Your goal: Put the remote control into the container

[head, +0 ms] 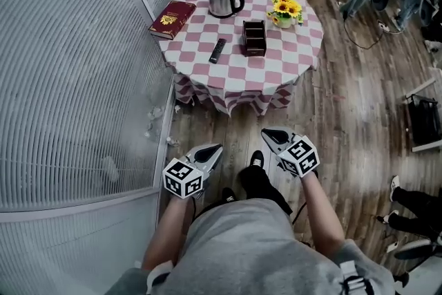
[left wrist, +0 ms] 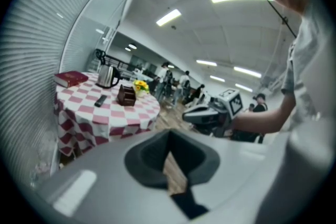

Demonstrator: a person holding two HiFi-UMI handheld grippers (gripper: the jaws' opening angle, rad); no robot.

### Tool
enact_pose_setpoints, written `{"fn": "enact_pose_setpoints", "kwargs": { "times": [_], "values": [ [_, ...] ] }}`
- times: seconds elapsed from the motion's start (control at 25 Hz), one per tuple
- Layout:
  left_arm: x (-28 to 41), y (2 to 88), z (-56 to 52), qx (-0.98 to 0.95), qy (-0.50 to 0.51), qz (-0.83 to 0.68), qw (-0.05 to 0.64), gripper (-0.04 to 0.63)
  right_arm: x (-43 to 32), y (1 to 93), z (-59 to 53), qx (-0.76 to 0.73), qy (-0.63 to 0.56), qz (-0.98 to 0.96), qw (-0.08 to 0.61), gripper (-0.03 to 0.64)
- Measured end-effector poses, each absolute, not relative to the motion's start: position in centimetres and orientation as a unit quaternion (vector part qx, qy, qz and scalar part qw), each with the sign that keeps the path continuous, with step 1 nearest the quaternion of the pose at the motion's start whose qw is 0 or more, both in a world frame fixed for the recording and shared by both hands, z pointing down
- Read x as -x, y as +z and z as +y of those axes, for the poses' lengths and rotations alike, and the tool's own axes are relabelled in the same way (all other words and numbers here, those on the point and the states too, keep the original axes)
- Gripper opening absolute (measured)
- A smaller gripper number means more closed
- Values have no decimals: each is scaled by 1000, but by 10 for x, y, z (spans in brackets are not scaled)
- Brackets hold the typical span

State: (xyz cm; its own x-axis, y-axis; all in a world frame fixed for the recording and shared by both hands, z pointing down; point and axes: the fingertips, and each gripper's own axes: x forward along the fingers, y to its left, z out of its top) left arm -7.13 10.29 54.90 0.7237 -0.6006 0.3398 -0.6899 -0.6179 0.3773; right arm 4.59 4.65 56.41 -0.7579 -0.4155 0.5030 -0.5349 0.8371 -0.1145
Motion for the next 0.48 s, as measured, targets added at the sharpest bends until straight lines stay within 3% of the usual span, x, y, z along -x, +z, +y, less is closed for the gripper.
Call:
{"fn": "enact_pose_setpoints", "kwargs": {
  "times": [0.48],
  "values": [
    [41, 535, -17, -873, 93, -412, 243, 0, -79, 565, -58, -211, 137, -939, 235, 17]
  ]
}}
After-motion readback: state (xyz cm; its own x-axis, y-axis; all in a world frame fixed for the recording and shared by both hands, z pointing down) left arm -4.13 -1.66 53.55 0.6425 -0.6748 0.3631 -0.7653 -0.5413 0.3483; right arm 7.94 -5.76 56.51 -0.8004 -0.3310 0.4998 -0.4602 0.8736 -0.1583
